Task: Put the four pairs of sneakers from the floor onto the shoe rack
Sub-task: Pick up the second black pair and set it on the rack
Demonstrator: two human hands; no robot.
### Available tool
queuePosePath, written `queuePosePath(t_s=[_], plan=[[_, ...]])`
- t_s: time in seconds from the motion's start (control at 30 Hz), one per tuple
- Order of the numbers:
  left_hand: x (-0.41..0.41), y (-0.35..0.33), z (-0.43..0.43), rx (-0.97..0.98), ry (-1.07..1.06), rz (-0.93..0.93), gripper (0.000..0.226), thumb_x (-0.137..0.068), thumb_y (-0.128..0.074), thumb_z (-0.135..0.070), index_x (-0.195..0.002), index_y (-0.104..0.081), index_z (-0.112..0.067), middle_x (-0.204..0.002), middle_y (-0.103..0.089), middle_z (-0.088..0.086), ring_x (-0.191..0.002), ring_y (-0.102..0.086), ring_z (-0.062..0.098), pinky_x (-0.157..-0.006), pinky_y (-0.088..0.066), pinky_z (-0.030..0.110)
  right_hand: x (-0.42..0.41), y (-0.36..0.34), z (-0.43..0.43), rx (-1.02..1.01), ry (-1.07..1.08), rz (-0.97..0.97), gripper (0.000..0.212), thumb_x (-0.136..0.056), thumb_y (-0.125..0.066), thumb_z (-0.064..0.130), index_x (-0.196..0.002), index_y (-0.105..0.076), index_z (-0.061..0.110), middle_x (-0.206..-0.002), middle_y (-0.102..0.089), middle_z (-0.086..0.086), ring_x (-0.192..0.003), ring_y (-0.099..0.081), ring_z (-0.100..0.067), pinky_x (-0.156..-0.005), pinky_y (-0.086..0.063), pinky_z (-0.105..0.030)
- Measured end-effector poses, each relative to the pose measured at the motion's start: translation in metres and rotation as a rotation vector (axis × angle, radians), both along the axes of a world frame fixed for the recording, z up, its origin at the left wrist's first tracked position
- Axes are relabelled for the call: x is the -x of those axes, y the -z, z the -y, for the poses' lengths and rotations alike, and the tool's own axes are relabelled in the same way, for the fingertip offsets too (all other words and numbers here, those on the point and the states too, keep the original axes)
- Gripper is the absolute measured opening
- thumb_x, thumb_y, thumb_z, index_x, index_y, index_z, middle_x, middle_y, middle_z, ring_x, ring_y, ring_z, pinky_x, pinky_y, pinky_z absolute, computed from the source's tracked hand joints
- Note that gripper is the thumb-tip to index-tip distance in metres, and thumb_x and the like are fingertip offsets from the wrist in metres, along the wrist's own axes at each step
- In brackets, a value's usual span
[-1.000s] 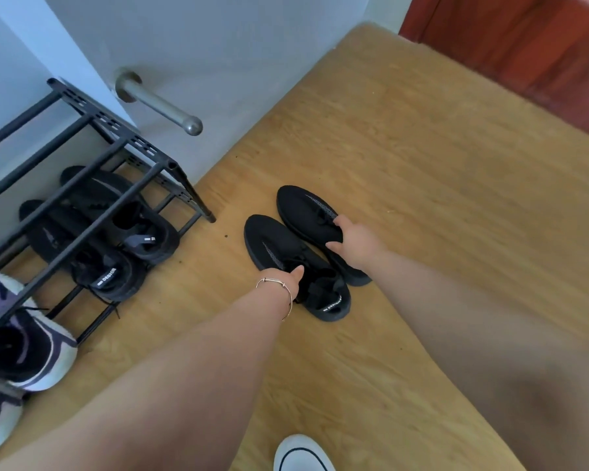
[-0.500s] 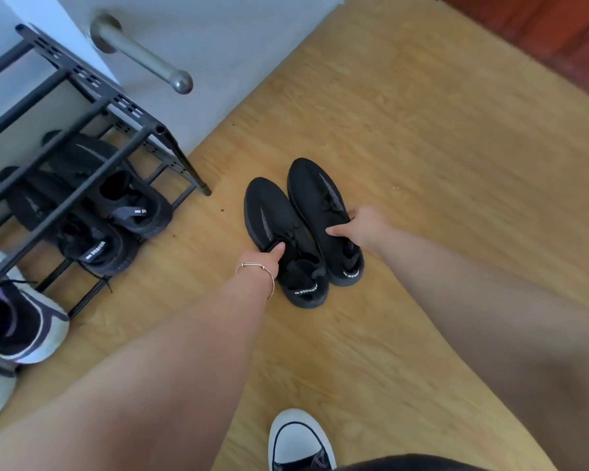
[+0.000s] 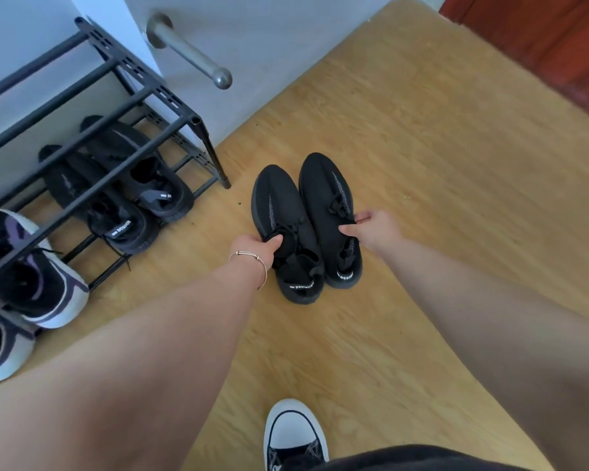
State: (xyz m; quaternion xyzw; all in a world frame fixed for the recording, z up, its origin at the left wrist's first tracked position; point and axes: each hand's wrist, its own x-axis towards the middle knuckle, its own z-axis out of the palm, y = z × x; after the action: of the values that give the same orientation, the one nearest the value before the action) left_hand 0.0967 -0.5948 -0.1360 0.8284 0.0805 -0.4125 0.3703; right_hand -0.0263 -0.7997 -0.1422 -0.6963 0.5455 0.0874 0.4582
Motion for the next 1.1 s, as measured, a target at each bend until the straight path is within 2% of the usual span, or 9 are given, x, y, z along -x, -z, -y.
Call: queuePosePath(t_s=[0.1,0.2,0.27,0.4,0.5,0.63,0.8,0.97,1.1], plan=[[-0.004,-0.01,-0.006,0.031,-0.028,-0.019,0.04,-0.085,-0.077,-0.039,-0.1,-0.07,-0.002,-0.105,-0.075,0.019,-0.098,-0.073,0.041,-0.092,-0.058,0.049,-0.001,-0.01,-0.006,0.003,0.022,0.049,0.037,-0.078,-0.085,0.03,-0.102,-0.059,0.021,-0.088,-0.06,0.011,-0.093,-0.064,-0.022,-0.087,-0.053,-0.037],[-0.009,-0.019,-0.015,0.068,-0.062,-0.012,0.031,-0.084,-0.078,-0.037,-0.087,-0.068,-0.008,-0.104,-0.075,0.017,-0.098,-0.072,0.04,-0.092,-0.059,0.048,-0.006,-0.024,-0.013,0.0,0.026,0.095,0.039,-0.077,-0.086,0.029,-0.105,-0.059,0.02,-0.095,-0.063,0.009,-0.094,-0.065,-0.021,-0.091,-0.054,-0.04],[-0.012,-0.024,-0.023,0.079,-0.078,0.005,0.03,-0.083,-0.078,-0.038,-0.082,-0.067,-0.011,-0.103,-0.075,0.016,-0.097,-0.072,0.04,-0.091,-0.059,0.049,-0.011,-0.035,-0.019,0.02,0.007,0.112,0.04,-0.077,-0.086,0.029,-0.105,-0.058,0.021,-0.093,-0.06,0.012,-0.099,-0.065,-0.022,-0.094,-0.054,-0.042],[-0.016,-0.036,-0.045,0.11,-0.124,0.018,0.032,-0.081,-0.079,-0.041,-0.089,-0.069,-0.012,-0.101,-0.075,0.012,-0.095,-0.073,0.037,-0.09,-0.059,0.048,-0.02,-0.059,-0.036,0.042,-0.025,0.163,0.041,-0.077,-0.086,0.027,-0.106,-0.057,0.021,-0.091,-0.058,0.013,-0.103,-0.063,-0.023,-0.098,-0.052,-0.043],[-0.017,-0.05,-0.062,0.152,-0.168,0.021,0.04,-0.078,-0.081,-0.041,-0.101,-0.071,-0.009,-0.1,-0.075,0.012,-0.094,-0.074,0.035,-0.09,-0.059,0.047,-0.025,-0.08,-0.049,0.024,-0.041,0.196,0.042,-0.077,-0.087,0.025,-0.108,-0.059,0.02,-0.094,-0.06,0.01,-0.104,-0.065,-0.025,-0.098,-0.053,-0.045],[-0.022,-0.074,-0.084,0.181,-0.162,0.054,0.042,-0.077,-0.081,-0.041,-0.104,-0.073,-0.009,-0.102,-0.076,0.012,-0.093,-0.075,0.032,-0.09,-0.06,0.046,-0.027,-0.106,-0.067,-0.008,-0.044,0.235,0.042,-0.076,-0.087,0.02,-0.107,-0.059,0.017,-0.096,-0.062,0.004,-0.094,-0.066,-0.022,-0.096,-0.055,-0.048],[-0.029,-0.104,-0.108,0.236,-0.147,0.091,0.036,-0.076,-0.08,-0.04,-0.094,-0.076,-0.009,-0.098,-0.078,0.013,-0.097,-0.074,0.032,-0.092,-0.059,0.047,-0.032,-0.135,-0.089,-0.042,-0.025,0.292,0.043,-0.077,-0.086,0.015,-0.112,-0.06,0.014,-0.096,-0.06,0.005,-0.091,-0.063,-0.019,-0.094,-0.055,-0.044],[-0.041,-0.131,-0.133,0.27,-0.183,0.121,0.021,-0.082,-0.08,-0.034,-0.085,-0.074,-0.015,-0.094,-0.078,0.008,-0.089,-0.076,0.029,-0.089,-0.061,0.044,-0.052,-0.165,-0.107,-0.052,-0.064,0.319,0.052,-0.076,-0.087,0.014,-0.121,-0.062,0.01,-0.099,-0.063,0.003,-0.091,-0.065,-0.018,-0.096,-0.056,-0.046],[-0.06,-0.147,-0.152,0.297,-0.263,0.141,0.034,-0.082,-0.081,-0.032,-0.104,-0.075,-0.008,-0.103,-0.077,0.011,-0.091,-0.076,0.03,-0.086,-0.062,0.042,-0.082,-0.186,-0.121,-0.041,-0.138,0.352,0.052,-0.076,-0.087,0.014,-0.121,-0.062,0.009,-0.1,-0.064,0.0,-0.098,-0.067,-0.024,-0.096,-0.056,-0.048]])
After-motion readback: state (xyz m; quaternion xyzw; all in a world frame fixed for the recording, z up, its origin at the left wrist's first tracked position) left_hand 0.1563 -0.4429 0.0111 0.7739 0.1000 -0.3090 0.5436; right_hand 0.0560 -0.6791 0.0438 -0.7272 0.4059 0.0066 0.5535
